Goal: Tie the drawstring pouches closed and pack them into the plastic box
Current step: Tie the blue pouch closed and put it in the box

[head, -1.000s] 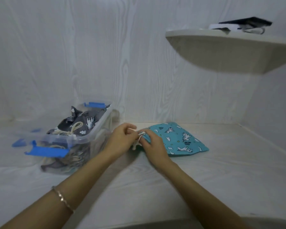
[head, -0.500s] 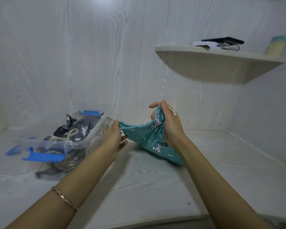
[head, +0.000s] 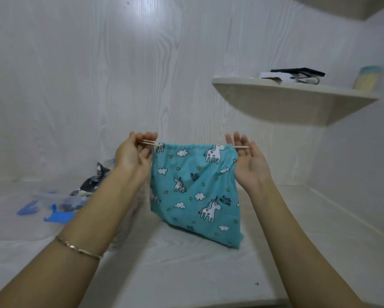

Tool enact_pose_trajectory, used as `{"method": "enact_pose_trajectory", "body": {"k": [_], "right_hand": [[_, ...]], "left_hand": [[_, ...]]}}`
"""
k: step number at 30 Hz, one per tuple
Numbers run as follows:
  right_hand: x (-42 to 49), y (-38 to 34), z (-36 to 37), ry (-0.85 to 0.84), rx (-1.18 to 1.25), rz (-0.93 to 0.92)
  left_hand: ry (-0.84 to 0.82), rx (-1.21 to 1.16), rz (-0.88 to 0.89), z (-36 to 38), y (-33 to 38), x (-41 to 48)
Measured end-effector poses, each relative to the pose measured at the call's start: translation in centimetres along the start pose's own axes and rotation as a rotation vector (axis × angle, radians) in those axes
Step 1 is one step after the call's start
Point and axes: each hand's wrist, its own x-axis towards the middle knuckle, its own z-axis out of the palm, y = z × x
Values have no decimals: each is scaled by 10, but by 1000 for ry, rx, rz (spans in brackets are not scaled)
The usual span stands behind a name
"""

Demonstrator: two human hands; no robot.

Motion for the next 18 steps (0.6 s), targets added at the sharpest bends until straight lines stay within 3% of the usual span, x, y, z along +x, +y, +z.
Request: {"method": "enact_pose_trajectory", "body": {"k": [2, 6, 10, 13, 18], "right_hand": [[6, 1, -15, 46, -99, 30], [16, 9, -55, 187, -1297, -37], [20, 22, -67, 62, -1916, 128], [19, 34, -42, -87, -2122, 279], [7, 56, 6, -405, -2098, 384]], "left_hand": [[0, -141, -54, -10, 7, 7], [-16, -61, -70, -20, 27, 15], [-105, 233, -72, -16, 23, 8], [-259, 425, -116, 0, 11, -4], [-508, 537, -430, 29, -14, -22]]}}
